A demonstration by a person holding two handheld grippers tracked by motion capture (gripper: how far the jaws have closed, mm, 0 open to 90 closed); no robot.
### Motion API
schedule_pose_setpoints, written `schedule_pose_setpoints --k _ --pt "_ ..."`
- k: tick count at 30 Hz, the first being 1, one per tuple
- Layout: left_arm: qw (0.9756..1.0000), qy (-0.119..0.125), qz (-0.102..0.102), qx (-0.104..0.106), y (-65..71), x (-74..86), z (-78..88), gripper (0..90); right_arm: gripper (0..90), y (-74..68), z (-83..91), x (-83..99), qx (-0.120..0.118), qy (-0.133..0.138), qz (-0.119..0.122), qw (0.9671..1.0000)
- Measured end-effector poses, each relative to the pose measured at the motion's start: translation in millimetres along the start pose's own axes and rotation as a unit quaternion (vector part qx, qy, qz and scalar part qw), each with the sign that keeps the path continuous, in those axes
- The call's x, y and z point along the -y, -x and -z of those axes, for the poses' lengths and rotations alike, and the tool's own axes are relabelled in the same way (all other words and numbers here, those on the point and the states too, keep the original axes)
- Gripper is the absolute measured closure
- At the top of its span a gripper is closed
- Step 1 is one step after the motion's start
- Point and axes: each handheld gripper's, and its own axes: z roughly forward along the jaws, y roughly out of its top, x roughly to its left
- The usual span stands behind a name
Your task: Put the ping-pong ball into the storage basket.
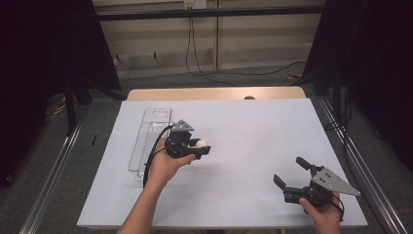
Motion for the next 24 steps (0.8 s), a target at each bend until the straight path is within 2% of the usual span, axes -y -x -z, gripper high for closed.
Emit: schedule_pose_setpoints --k 13,14,24 --pt "0.9998 0.015 0.01 -0.008 -4.6 3.8 6.9 51.2 1.4 0.0 -0.2 0.0 0.001 0.001 0.0 1.0" --pt "0.9999 0.009 0.01 -0.008 -5.7 4.2 8.3 51.2 1.4 0.0 -0.3 0.1 0.001 0.0 -0.001 1.0" --pt "0.9997 0.012 0.011 -0.018 -9.2 6.6 13.5 51.2 1.4 -0.2 -0.2 0.1 0.002 0.0 0.0 1.0"
